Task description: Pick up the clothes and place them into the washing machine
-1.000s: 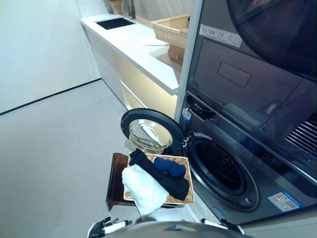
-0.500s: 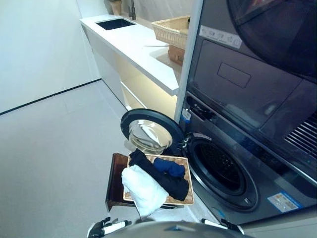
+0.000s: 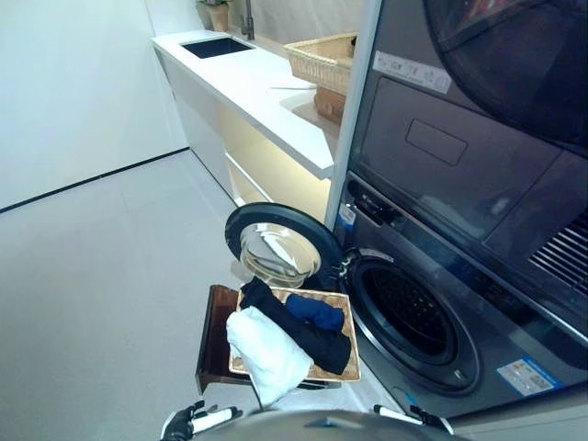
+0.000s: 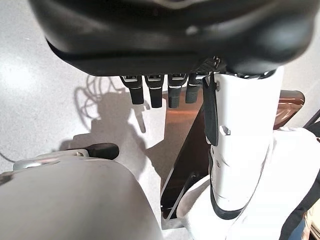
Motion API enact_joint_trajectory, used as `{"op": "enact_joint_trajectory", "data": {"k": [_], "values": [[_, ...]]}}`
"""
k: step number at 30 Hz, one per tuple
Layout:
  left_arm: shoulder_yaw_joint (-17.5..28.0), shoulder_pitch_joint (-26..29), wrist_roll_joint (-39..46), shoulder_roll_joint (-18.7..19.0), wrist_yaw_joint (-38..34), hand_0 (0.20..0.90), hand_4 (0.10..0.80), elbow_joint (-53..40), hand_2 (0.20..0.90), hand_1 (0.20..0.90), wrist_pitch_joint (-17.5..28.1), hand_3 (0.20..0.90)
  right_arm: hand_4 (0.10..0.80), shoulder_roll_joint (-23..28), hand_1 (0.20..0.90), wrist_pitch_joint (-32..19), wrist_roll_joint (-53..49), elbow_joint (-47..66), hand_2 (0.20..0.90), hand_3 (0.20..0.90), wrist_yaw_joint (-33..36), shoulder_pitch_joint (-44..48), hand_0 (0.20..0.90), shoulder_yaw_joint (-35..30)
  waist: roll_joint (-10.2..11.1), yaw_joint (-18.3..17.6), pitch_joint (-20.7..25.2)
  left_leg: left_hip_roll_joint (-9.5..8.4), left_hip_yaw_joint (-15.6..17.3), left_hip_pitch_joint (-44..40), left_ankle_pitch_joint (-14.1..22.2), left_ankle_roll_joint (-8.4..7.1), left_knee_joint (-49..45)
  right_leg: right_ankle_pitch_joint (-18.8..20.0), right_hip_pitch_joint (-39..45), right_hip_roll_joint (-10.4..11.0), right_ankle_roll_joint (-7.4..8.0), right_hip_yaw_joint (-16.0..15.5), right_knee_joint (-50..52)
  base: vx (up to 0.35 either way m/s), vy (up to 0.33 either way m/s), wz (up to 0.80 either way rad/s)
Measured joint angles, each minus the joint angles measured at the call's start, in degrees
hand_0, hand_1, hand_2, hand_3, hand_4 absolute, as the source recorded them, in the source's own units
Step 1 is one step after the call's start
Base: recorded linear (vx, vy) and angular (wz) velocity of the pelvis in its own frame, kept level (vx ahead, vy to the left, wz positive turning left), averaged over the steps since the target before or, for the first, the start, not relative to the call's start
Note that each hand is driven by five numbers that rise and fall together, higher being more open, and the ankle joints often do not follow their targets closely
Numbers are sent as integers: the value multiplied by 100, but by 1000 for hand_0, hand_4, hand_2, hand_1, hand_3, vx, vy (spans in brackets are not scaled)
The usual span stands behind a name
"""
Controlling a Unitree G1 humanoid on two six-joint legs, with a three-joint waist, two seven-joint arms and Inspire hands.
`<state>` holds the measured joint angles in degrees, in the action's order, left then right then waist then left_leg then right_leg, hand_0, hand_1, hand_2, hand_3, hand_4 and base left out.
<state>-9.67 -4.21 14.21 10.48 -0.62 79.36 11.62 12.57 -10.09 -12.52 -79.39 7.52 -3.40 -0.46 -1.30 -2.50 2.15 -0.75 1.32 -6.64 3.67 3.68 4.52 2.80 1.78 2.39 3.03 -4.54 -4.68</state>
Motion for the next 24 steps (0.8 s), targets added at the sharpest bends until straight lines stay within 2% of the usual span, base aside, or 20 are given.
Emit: {"op": "enact_joint_trajectory", "data": {"k": [7, 10, 11, 12, 13, 14, 15, 16, 17, 20, 24], "values": [[3, 29, -4, 26, 53, 900, 800, 5, 900, 900, 0, 900, 800, 12, 900, 2, -49, -5, 900, 900, -8, 32, 900, -22, 43, -1, -44, -140, -1, -11, -1, 140, 31, -2, -37, 147, 114, 7, 156, 20, 209, -2], [5, 86, -4, 37, 51, 900, 800, 14, 900, 900, 0, 900, 800, 17, 900, 8, -158, -21, 900, 900, -6, 34, 900, -27, 75, 11, -129, -268, -8, -131, 15, 233, 33, -166, -141, 238, 177, 47, 618, -1, 190, -6], [4, 137, -5, 49, 51, 900, 800, 47, 900, 900, 1, 900, 800, 23, 900, 1, -205, 9, 900, 900, -8, 110, 900, -23, 100, 5, -200, -283, -17, -168, -10, 319, 33, -428, -396, 331, 146, 75, 1195, 2, 113, -13], [11, 166, -7, 76, 56, 900, 800, 53, 900, 900, -1, 900, 800, 8, 900, -3, -207, 10, 900, 900, -8, 110, 900, -15, 145, -10, -222, -379, -4, -197, -5, 338, 26, -472, -473, 383, 153, 57, 1379, 3, 153, -24], [37, 198, -5, 100, 54, 900, 800, 51, 900, 900, 3, 900, 800, -2, 900, -3, -209, -4, 900, 900, -5, 125, 900, -20, 218, 22, -250, -443, -16, -179, 19, 427, 7, -616, -647, 492, 213, 56, 1731, 14, 78, -20], [28, 215, -5, 111, 51, 900, 800, 79, 900, 900, 2, 900, 800, -12, 900, -2, -210, -1, 900, 900, -9, 162, 900, -22, 217, 3, -329, -483, -10, -251, -42, 509, 30, -689, -756, 570, 78, -46, 2043, 16, 78, -19], [22, 227, -7, 117, 57, 900, 800, 101, 900, 900, 1, 900, 800, -18, 900, 0, -210, -14, 900, 900, -9, 144, 900, -23, 221, -17, -364, -497, -11, -295, -39, 529, 31, -706, -770, 593, 10, -80, 2134, 36, 45, -10], [17, 195, -8, 138, 55, 900, 800, 109, 900, 900, 1, 900, 800, -32, 900, 13, -210, -34, 900, 900, -10, 87, 900, -23, 233, 4, -377, -523, 49, -332, -17, 569, 31, -729, -869, 600, -28, -83, 2211, 47, 8, -2], [25, 151, -11, 160, 53, 900, 800, 146, 900, 900, -1, 900, 800, -42, 900, 16, -210, -42, 900, 900, -10, 70, 900, -19, 229, 13, -370, -515, 63, -330, 20, 622, 32, -749, -932, 562, -4, -84, 2216, 59, -1, 1], [39, 148, -12, 166, 51, 900, 800, 180, 900, 900, -2, 900, 800, -43, 900, 16, -209, -44, 900, 900, -9, 55, 900, -22, 215, -1, -387, -489, 61, -331, -9, 658, 3, -733, -1134, 453, 23, -65, 2005, 27, -24, 8], [49, 192, -11, 160, 45, 900, 800, 207, 900, 900, 0, 900, 800, -45, 900, 14, -209, -41, 900, 900, -3, 78, 900, -22, 233, -126, -417, -438, 7, -348, 38, 603, 1, -503, -1460, 296, 171, 125, 1536, 54, -51, 17]]}}
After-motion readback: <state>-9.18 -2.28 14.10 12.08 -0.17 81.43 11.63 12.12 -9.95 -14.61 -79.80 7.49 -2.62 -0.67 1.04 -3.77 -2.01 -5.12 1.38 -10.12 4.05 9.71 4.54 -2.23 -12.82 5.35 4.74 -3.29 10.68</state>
